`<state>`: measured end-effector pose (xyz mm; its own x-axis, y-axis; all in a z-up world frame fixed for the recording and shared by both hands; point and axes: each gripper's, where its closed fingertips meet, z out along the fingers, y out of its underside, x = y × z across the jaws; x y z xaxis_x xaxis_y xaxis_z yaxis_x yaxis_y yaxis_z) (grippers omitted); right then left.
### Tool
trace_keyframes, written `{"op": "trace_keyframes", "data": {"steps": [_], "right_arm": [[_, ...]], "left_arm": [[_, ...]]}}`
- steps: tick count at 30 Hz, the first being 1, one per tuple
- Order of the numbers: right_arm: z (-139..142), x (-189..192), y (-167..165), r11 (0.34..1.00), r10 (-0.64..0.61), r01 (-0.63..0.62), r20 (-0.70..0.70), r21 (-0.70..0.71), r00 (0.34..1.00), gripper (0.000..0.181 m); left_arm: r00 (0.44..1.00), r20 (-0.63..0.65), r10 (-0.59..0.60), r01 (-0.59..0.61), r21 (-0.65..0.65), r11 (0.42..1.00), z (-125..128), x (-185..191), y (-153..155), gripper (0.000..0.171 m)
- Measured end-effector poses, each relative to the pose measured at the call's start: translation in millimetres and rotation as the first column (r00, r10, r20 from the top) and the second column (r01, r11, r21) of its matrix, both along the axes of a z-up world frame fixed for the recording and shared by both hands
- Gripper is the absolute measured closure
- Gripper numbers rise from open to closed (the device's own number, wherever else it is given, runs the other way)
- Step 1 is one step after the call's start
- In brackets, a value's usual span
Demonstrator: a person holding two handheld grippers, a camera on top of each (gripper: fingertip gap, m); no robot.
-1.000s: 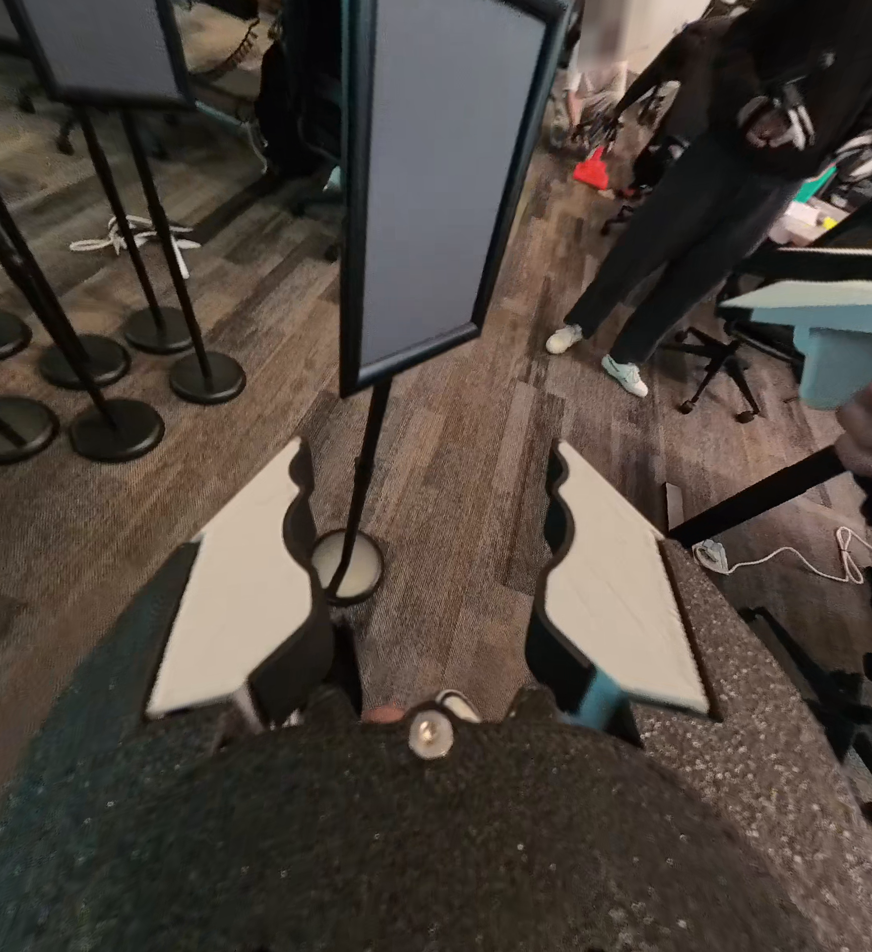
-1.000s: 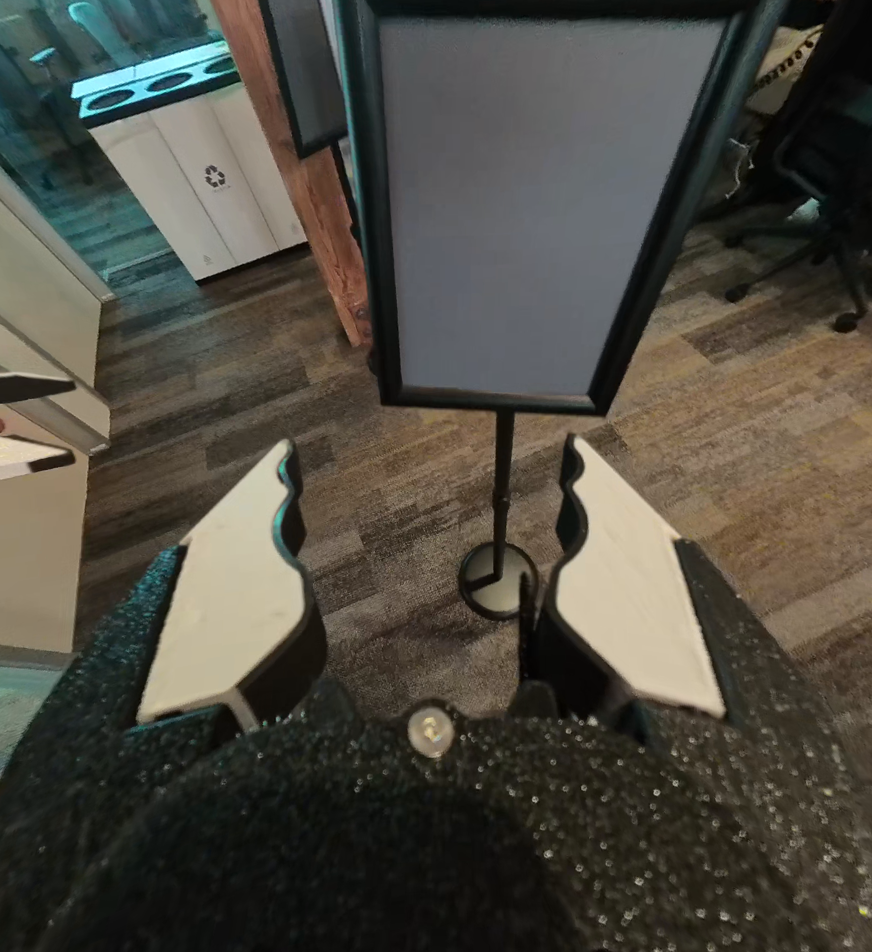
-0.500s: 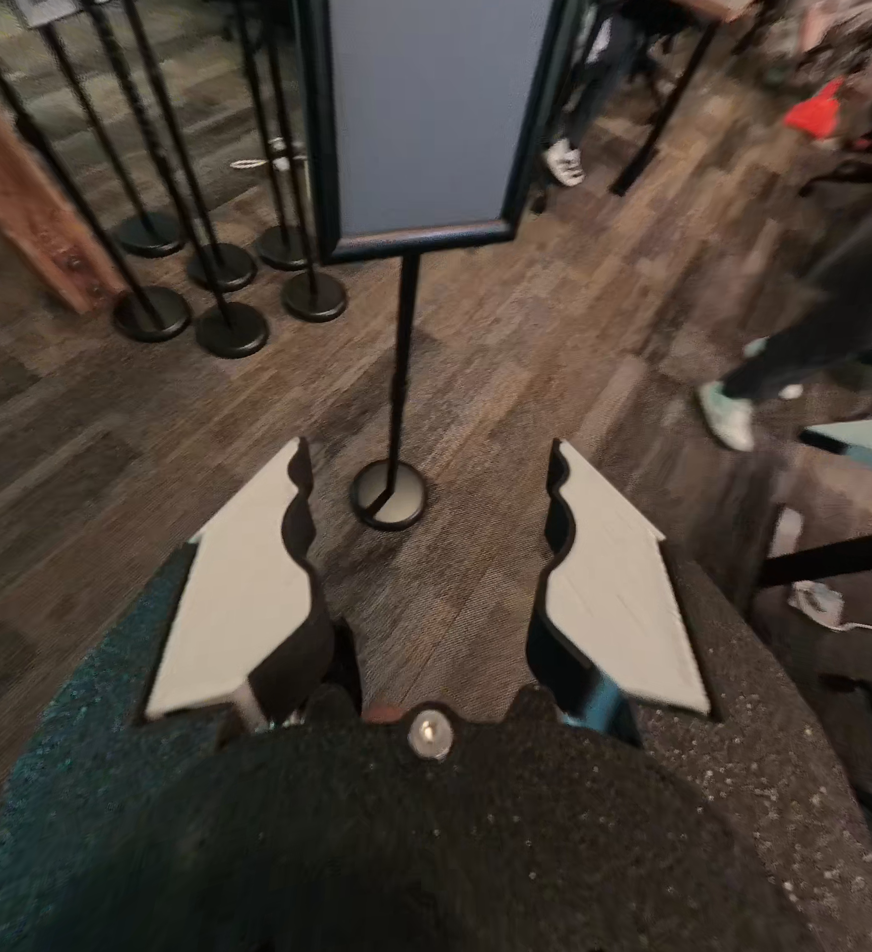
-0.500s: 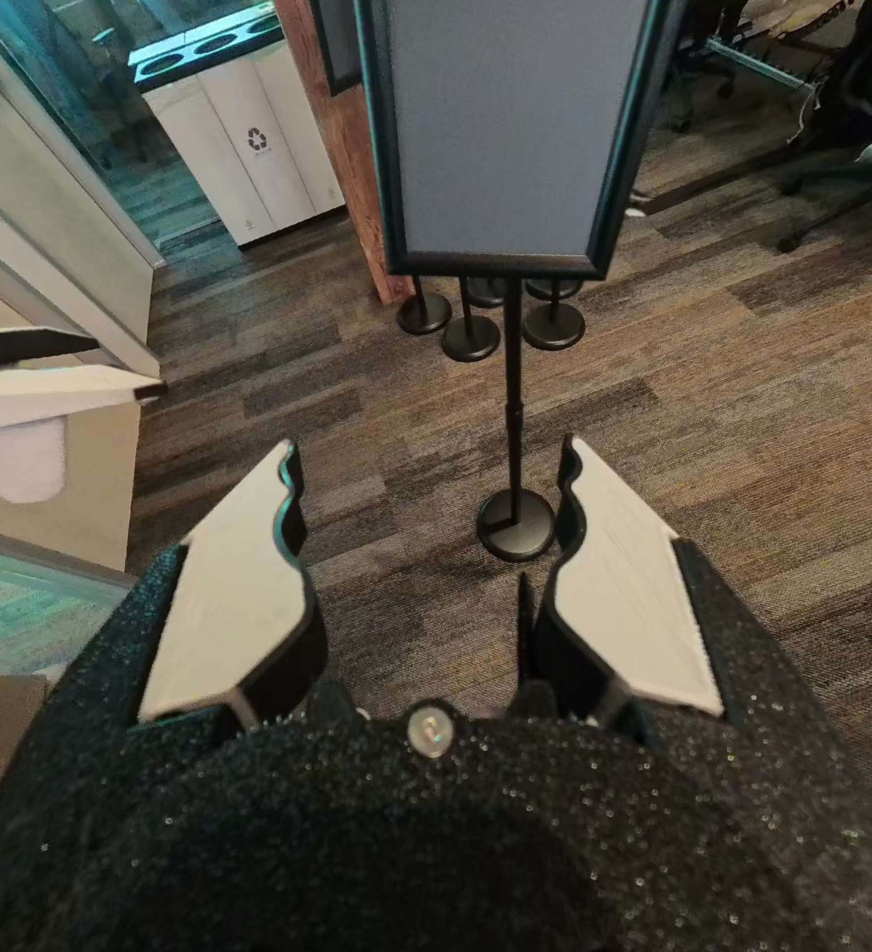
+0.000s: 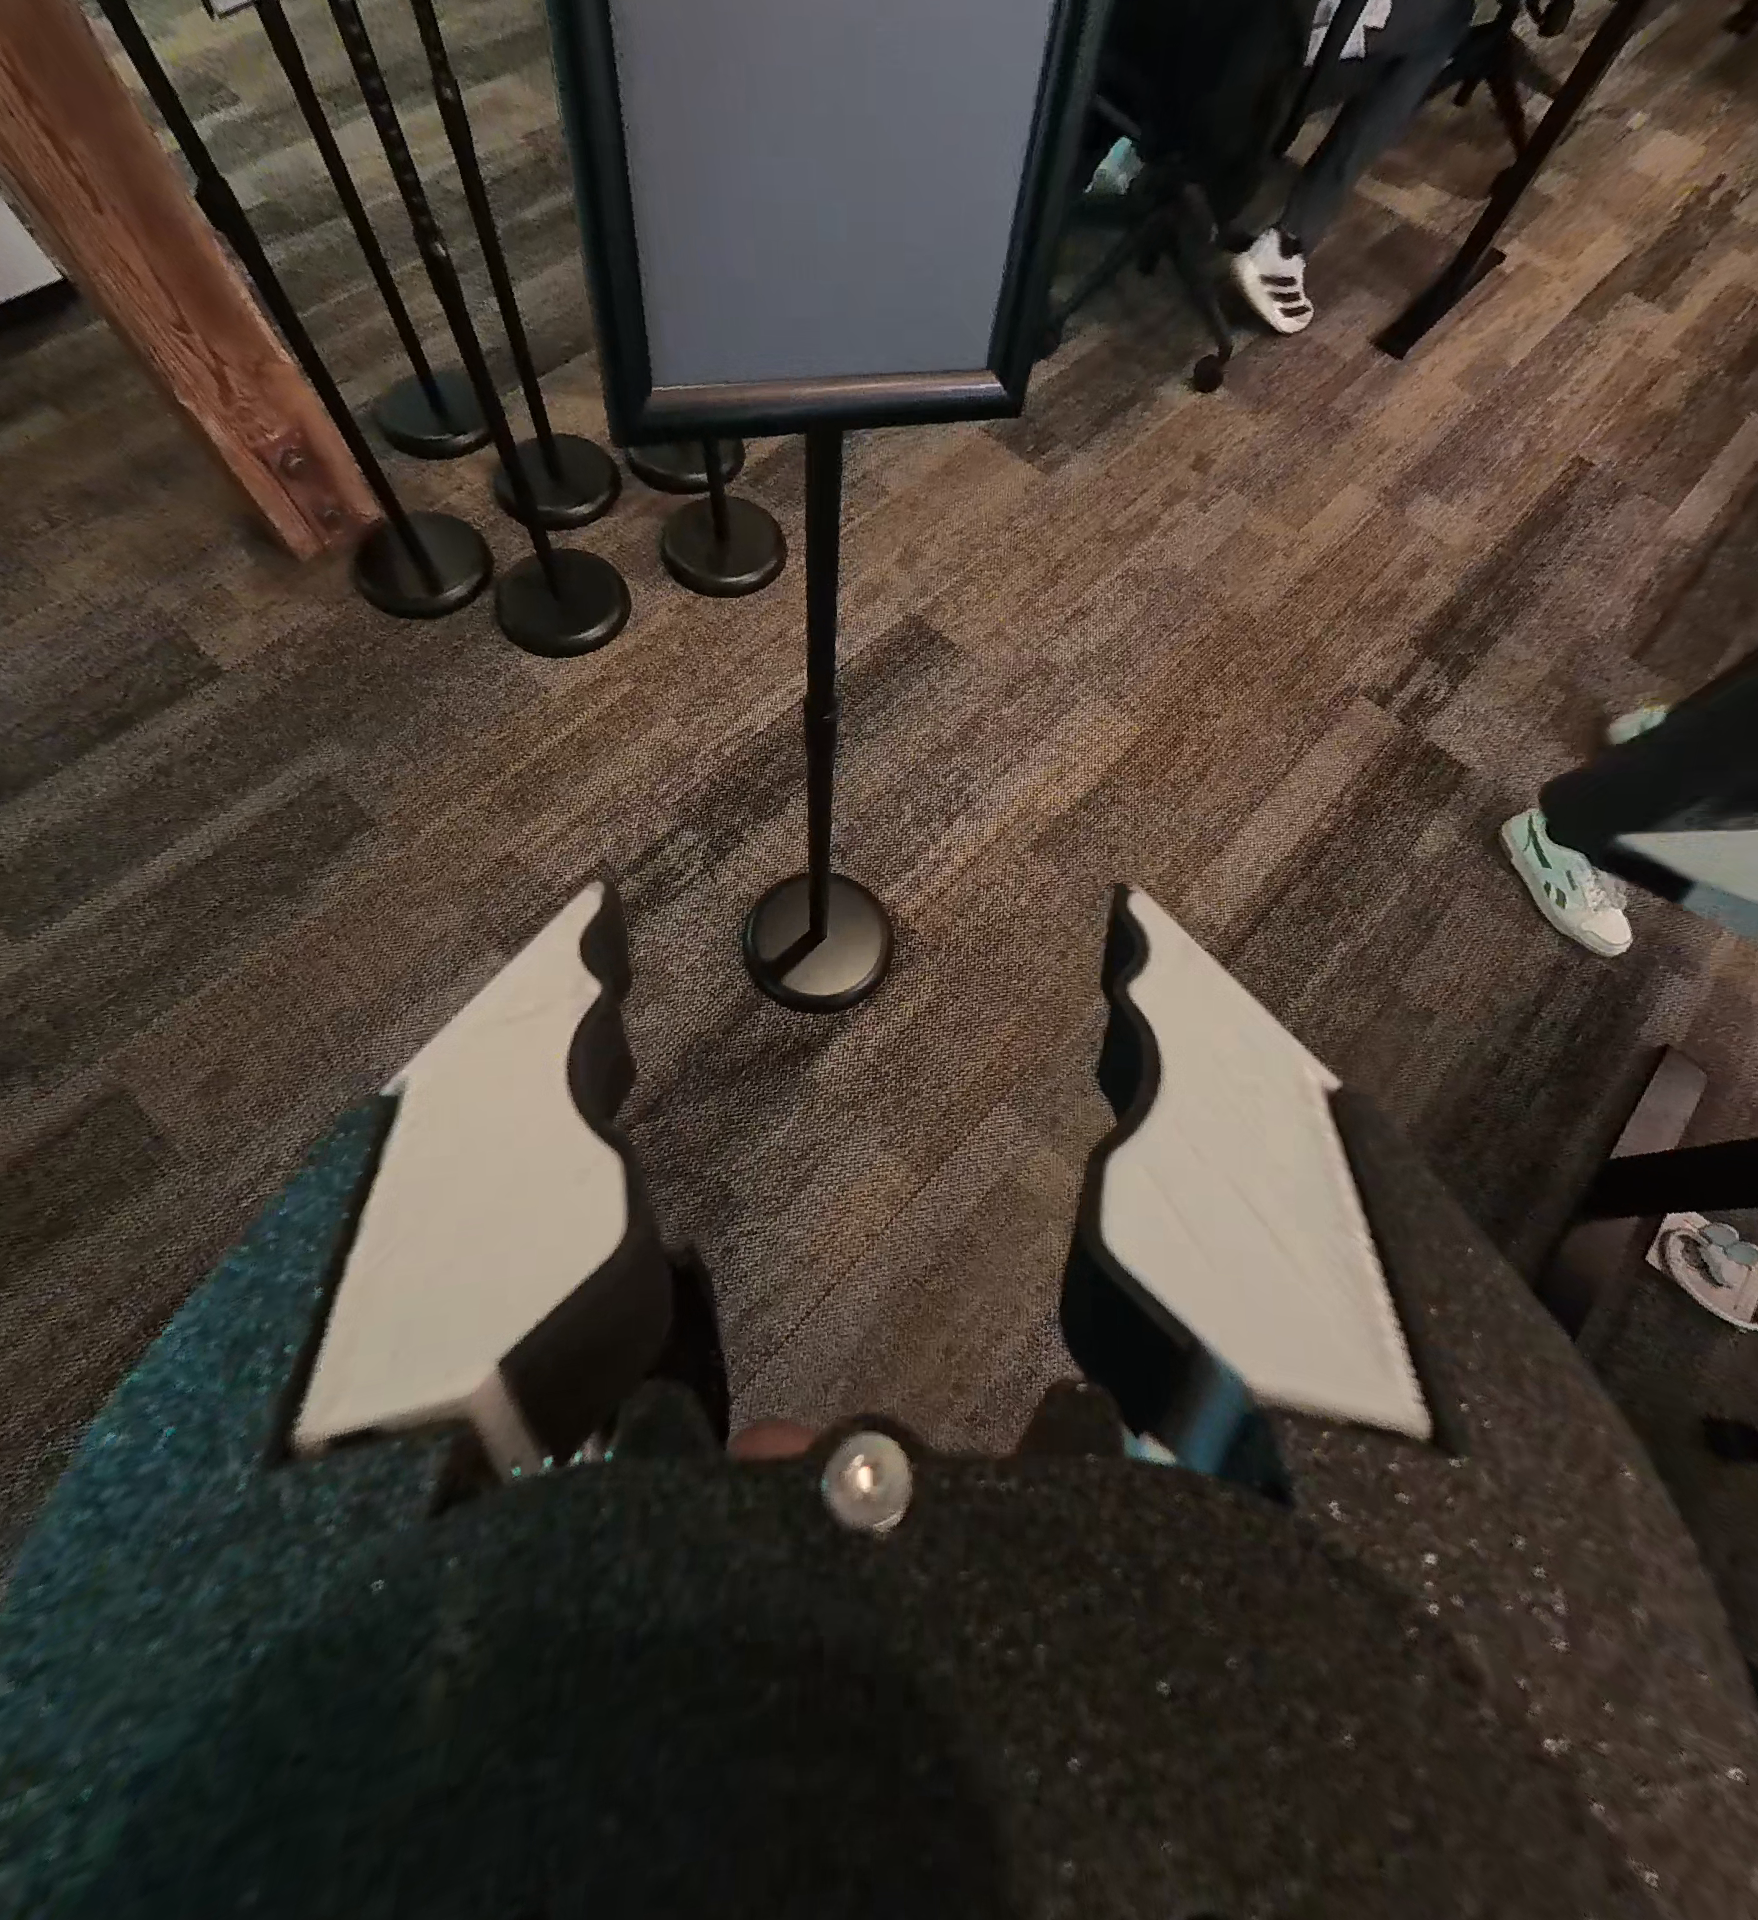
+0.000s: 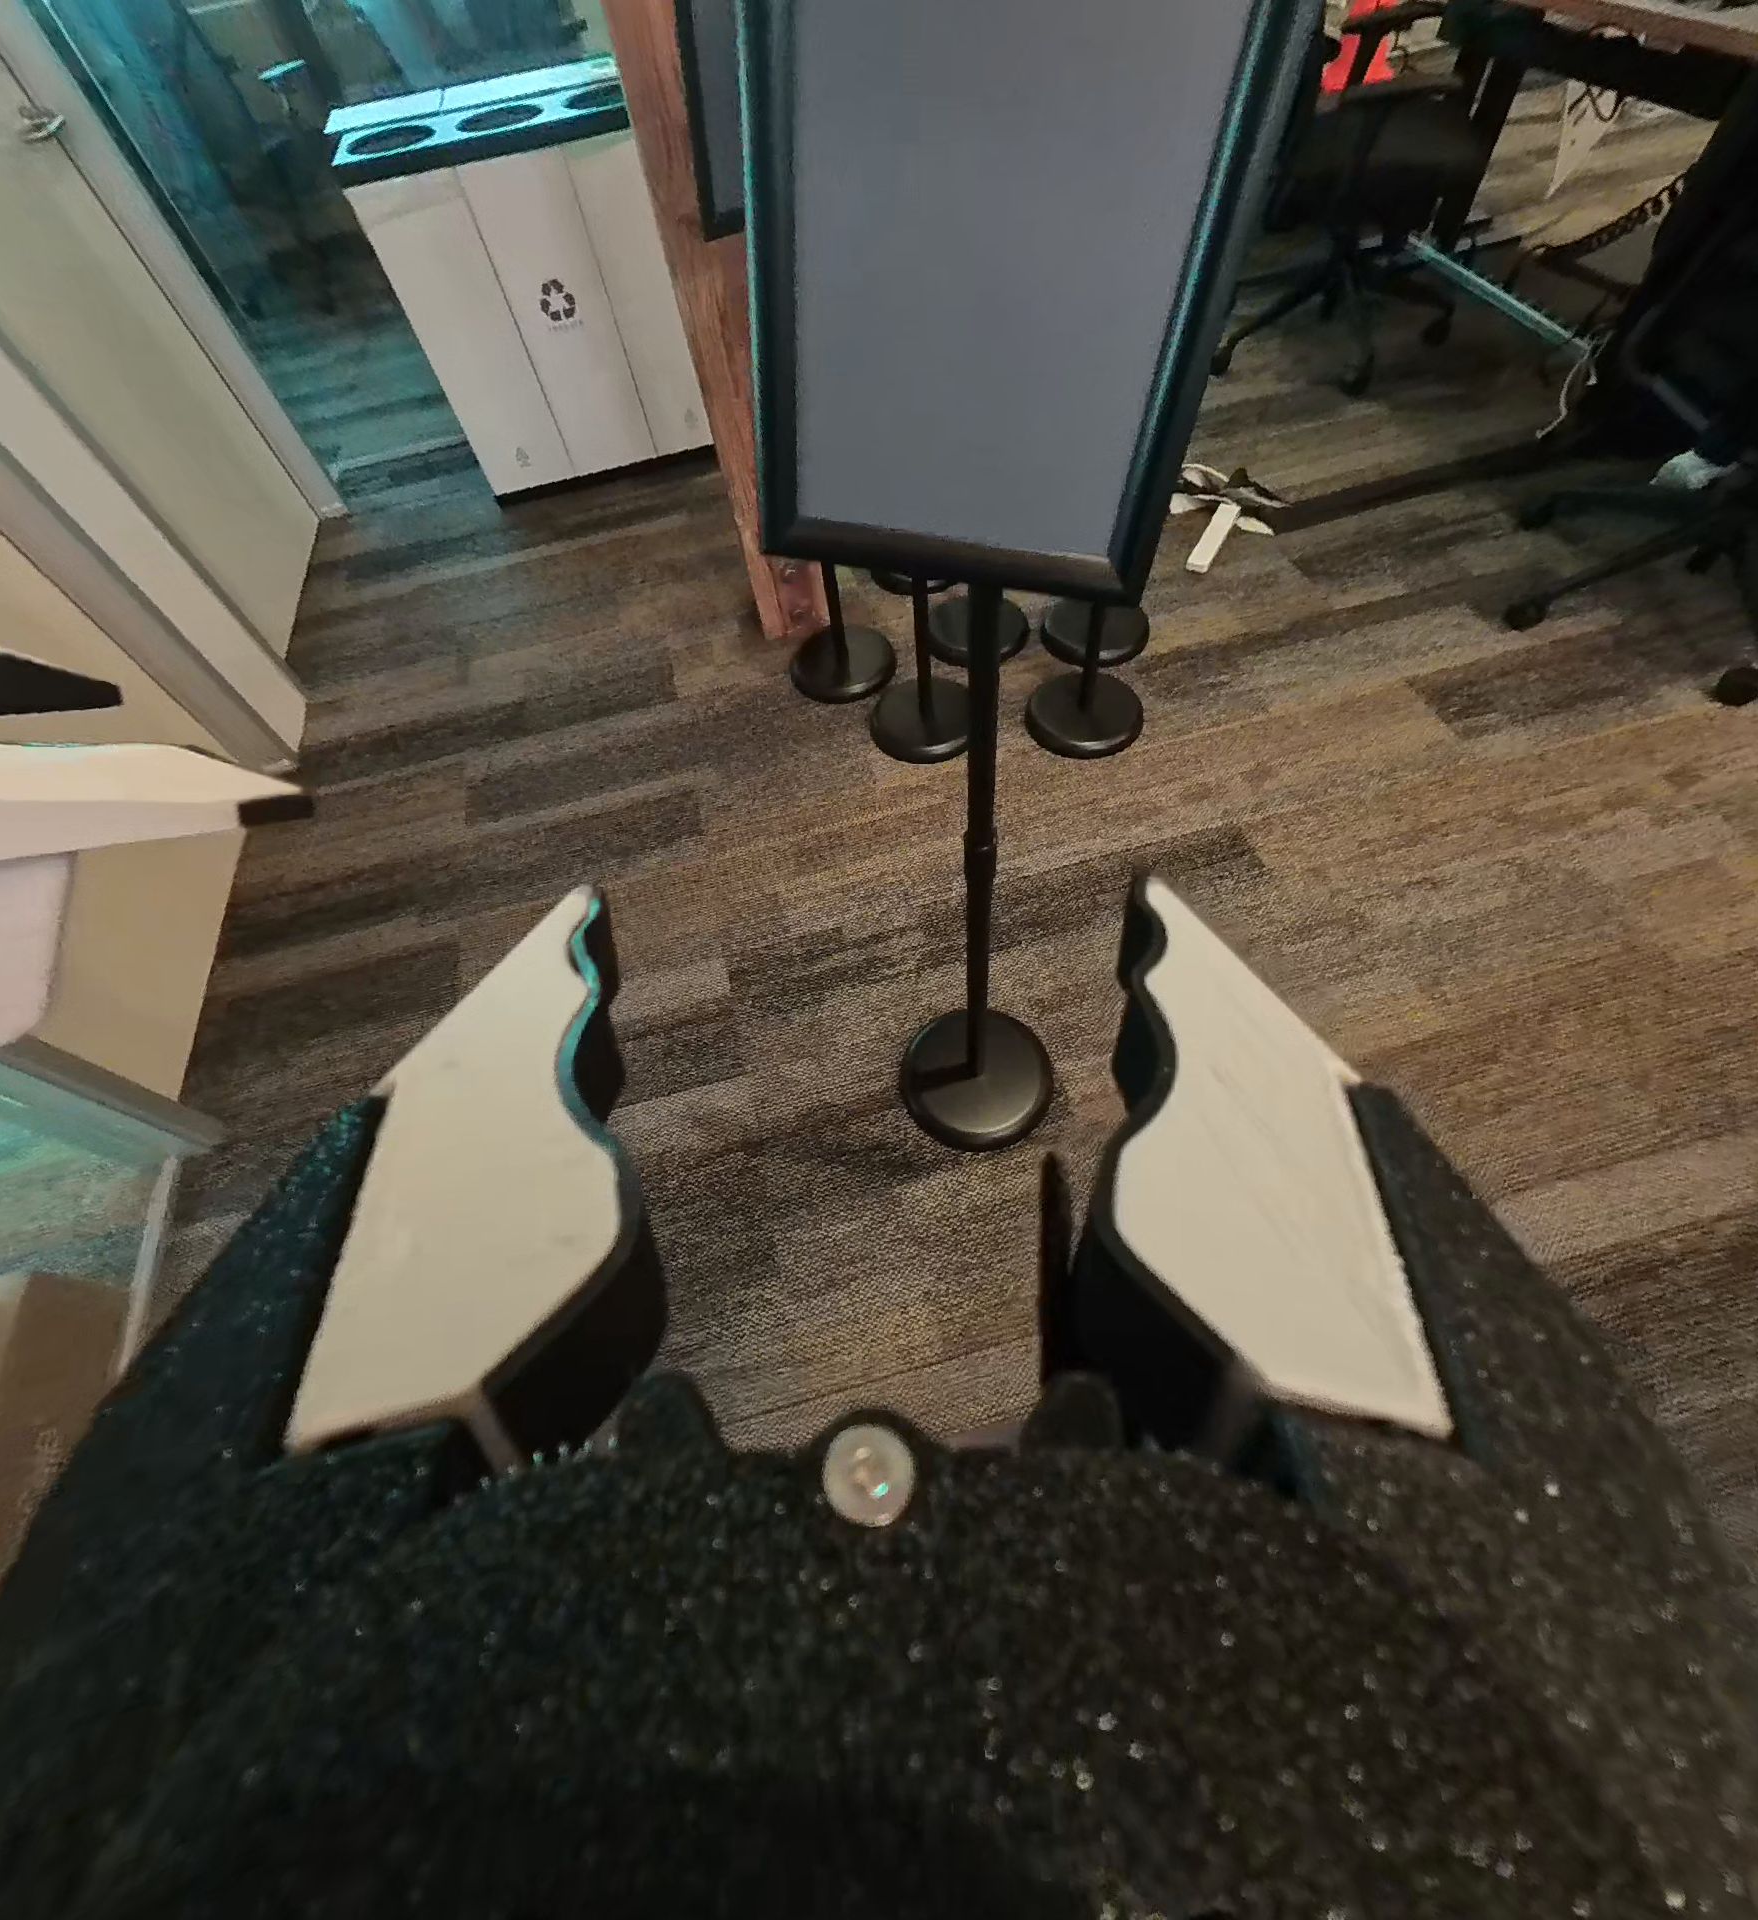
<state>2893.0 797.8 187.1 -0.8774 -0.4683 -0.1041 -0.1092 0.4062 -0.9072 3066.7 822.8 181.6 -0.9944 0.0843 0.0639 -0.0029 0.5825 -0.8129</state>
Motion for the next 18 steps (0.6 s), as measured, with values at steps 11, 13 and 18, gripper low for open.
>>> {"op": "trace_keyframes", "data": {"steps": [11,13,18], "right_arm": [[-12,6,12,1.000,-0.015,0.015,-0.003,0.026,1.000,0.085],[-15,8,13,1.000,-0.013,0.013,-0.010,0.026,1.000,0.085],[-37,15,16,0.998,-0.016,0.017,-0.013,0.058,1.000,0.085]], "left_arm": [[1.000,-0.024,-0.010,0.010,0.008,1.000,-1,1,13,0.080],[0.999,-0.034,-0.007,0.008,0.007,1.000,0,3,14,0.081],[0.999,-0.034,-0.002,0.003,0.014,1.000,-1,12,18,0.081]]}}
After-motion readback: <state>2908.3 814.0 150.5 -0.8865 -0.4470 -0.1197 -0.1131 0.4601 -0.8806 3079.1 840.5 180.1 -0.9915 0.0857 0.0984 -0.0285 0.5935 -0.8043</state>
